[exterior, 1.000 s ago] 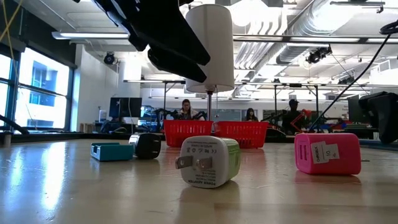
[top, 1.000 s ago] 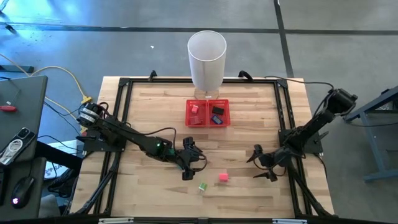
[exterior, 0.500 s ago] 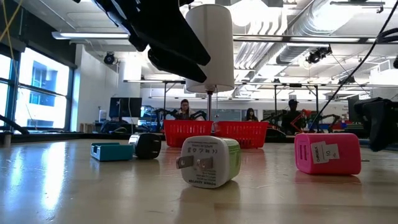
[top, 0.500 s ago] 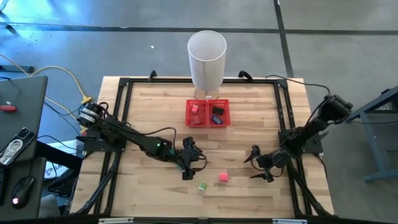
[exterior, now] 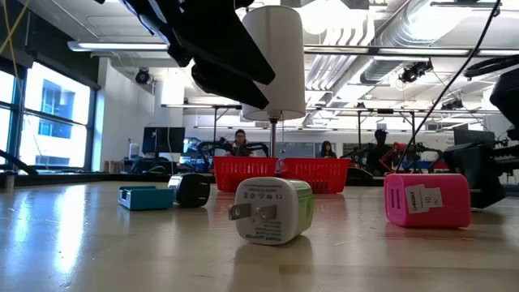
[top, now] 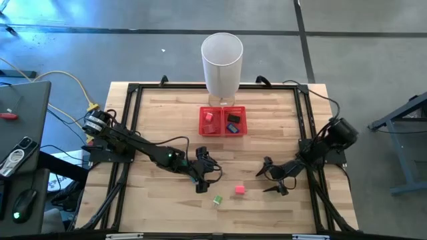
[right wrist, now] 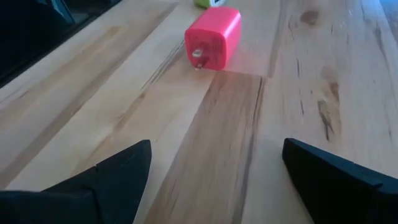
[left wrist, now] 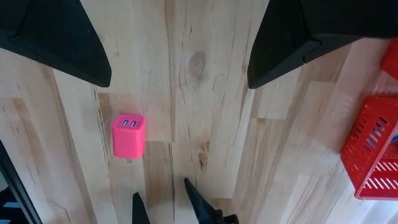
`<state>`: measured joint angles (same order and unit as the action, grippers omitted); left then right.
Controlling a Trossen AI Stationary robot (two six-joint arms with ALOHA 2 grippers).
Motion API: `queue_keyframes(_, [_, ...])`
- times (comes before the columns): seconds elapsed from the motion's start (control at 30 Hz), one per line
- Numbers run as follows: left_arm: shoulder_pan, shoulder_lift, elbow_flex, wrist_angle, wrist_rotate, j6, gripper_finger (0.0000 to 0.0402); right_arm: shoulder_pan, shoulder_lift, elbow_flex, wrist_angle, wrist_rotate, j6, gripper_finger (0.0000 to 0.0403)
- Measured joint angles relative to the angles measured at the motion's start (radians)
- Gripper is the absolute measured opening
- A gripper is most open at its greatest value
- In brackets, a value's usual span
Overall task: Pick & Place Office items
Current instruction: Put the pink charger adapter into the left red bin
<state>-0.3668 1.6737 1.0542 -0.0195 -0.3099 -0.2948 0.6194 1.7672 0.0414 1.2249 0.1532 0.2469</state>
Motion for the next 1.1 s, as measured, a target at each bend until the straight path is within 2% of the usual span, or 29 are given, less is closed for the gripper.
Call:
queue_keyframes(0.13, [0.0,0.0,0.0,-0.001,0.0,-0.001,0.0367,-0.014,0.087,0.024,0.072,-0.016,-0.018,0.0353])
queue_keyframes(0.47, [0.0,0.0,0.0,-0.002,0.0,-0.002,0.0367,-0.038,0.223,0.138,0.097,-0.027,-0.052,0.0353])
queue_keyframes(0.7, [-0.003,0.0,0.0,-0.004,0.0,-0.01,0.0367,-0.075,0.234,0.169,0.086,-0.083,-0.064,0.0353])
queue_keyframes(1.1, [-0.003,0.0,0.0,-0.012,0.0,-0.013,0.0367,-0.084,0.236,0.238,0.018,-0.08,-0.091,0.0353])
